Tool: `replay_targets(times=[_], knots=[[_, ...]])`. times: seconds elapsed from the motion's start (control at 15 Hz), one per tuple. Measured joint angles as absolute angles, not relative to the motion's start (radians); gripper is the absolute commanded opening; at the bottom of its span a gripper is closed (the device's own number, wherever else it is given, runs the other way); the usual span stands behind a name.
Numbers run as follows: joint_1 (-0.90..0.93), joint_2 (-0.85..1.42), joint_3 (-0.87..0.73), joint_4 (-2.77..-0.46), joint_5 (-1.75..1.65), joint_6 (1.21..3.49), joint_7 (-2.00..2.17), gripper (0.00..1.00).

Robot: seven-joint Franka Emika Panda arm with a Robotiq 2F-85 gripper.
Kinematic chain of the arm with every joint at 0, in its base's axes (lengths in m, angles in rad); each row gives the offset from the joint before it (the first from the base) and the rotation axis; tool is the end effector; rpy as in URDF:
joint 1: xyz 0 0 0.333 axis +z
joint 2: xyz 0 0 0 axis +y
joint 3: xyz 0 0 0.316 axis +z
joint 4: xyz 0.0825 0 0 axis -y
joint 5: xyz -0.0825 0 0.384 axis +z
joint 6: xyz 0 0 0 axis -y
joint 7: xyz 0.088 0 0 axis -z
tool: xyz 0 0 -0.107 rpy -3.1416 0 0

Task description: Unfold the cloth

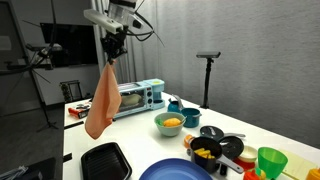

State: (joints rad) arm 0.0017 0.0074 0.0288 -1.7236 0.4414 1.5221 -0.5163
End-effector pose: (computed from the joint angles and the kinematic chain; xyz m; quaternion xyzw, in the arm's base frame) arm 0.5410 0.0640 0.5562 -0.9377 -0.2503 0.0461 0.2367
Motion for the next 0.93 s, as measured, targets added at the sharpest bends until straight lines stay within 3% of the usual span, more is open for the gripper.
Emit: replay_targets(times=[0.6, 0.93], knots=[[0.013, 0.361, 0.017, -1.769, 0.140, 2.070, -0.228, 0.01], [0.024, 0.539, 0.027, -1.734, 0.069, 2.164, -0.148, 0.01]])
